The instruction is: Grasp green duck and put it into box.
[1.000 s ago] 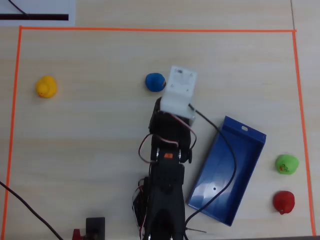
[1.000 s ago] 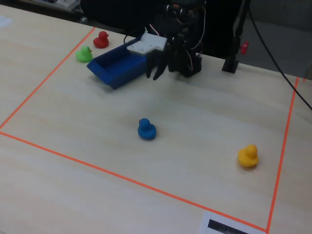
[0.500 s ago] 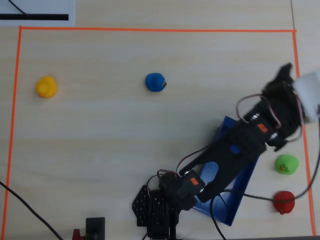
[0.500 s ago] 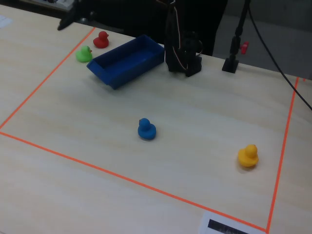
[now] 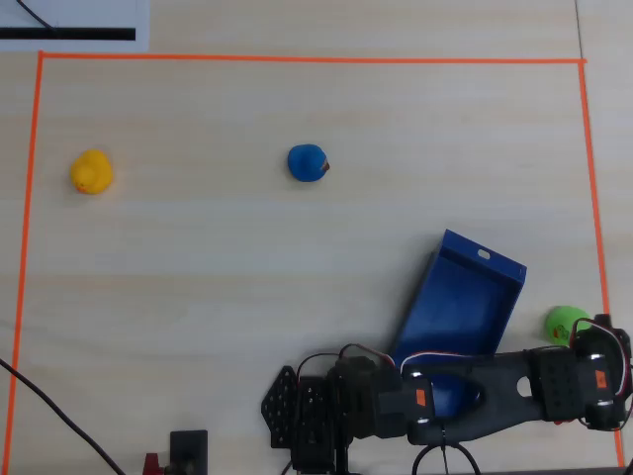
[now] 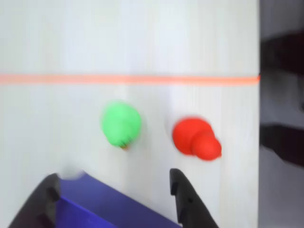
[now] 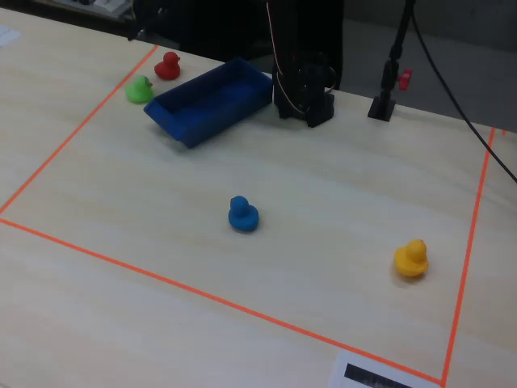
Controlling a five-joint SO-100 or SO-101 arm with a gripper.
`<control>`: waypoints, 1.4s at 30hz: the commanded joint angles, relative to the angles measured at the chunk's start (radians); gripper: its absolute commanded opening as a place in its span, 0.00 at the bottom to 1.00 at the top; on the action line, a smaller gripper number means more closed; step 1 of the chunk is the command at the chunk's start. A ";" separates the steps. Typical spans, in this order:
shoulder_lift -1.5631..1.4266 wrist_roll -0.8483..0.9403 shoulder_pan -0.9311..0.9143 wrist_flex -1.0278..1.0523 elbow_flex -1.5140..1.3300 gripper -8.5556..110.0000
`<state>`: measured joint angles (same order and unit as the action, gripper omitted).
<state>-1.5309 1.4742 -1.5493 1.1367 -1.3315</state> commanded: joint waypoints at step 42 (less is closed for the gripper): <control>0.494 0.091 0.069 -0.098 0.258 0.37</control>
<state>-1.0385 1.5662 -1.4665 1.0354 -1.1459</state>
